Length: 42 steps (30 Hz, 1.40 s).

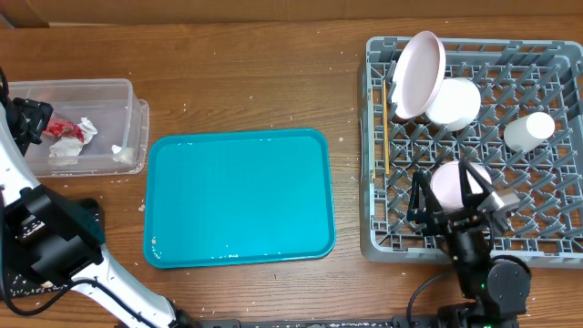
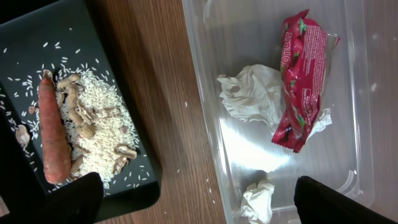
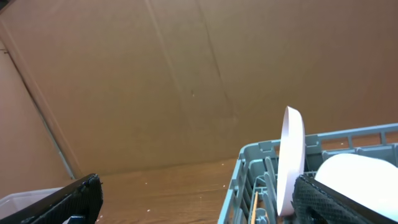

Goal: Sort waste into correct bins and load items into the dishwasher

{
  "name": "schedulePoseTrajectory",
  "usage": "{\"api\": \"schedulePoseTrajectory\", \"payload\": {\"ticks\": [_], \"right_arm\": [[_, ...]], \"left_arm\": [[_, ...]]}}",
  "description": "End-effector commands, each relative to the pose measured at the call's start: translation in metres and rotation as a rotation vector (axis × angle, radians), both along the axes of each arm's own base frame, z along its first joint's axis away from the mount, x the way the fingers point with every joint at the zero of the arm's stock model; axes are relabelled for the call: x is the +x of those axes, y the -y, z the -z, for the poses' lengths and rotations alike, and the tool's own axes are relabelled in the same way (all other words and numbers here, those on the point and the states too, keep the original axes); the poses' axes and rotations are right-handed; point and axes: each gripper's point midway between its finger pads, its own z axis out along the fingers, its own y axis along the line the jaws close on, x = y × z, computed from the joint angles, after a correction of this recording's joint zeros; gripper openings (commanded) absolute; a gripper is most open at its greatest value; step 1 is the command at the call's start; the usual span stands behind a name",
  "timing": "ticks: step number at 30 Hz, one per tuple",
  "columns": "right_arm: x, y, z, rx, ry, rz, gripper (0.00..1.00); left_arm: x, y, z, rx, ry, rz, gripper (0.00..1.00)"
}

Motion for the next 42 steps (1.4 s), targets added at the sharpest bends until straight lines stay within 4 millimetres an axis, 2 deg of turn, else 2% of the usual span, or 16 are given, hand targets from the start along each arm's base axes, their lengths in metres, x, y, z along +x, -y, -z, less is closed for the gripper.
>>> {"api": "schedulePoseTrajectory", "payload": {"ticks": [1,6,17,20,28,42], "right_arm": [[-0.004,0.005,0.006,0.007,0.031,0.022,1.00],[-0.011,0.010,0.011,0.020,0.078,0.050,1.00],[-0.008,0.026,0.014,0.029,0.062,0.142,1.00],[-0.004,0.028,0.028,0.020,0.004,0.152,1.00],[0.000,0.025,0.082,-0.024,-0.213,0.142,1.00],[0.000,0.024,0.081,-0.022,-0.210,0.135,1.00]], "left_arm": [[0.003,0.000,-0.020,0.043,0.033,0.022,1.00],[0.003,0.000,-0.020,0.043,0.033,0.023,1.00],[0.003,0.000,-0.020,0.043,0.033,0.022,1.00],[0.003,0.000,-0.020,0.043,0.033,0.022,1.00],[0.003,0.000,-0.020,0.043,0.033,0.022,1.00],[0.003,0.000,-0.020,0.043,0.032,0.023,1.00]]}}
